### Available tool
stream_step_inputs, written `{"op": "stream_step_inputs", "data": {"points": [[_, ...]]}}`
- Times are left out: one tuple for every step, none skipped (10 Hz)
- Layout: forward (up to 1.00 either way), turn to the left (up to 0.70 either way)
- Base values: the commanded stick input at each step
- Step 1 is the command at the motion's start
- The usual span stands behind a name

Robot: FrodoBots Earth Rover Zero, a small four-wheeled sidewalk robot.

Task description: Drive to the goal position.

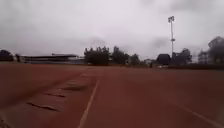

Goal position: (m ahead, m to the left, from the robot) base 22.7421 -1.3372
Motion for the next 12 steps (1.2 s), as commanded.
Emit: {"op": "stream_step_inputs", "data": {"points": [[0.50, -0.01], [0.50, 0.00], [0.50, 0.00], [0.50, 0.00], [0.50, 0.00], [0.50, 0.00], [0.50, 0.00], [0.50, 0.00], [0.50, 0.00], [0.50, 0.00], [0.50, 0.00], [0.50, 0.00]]}}
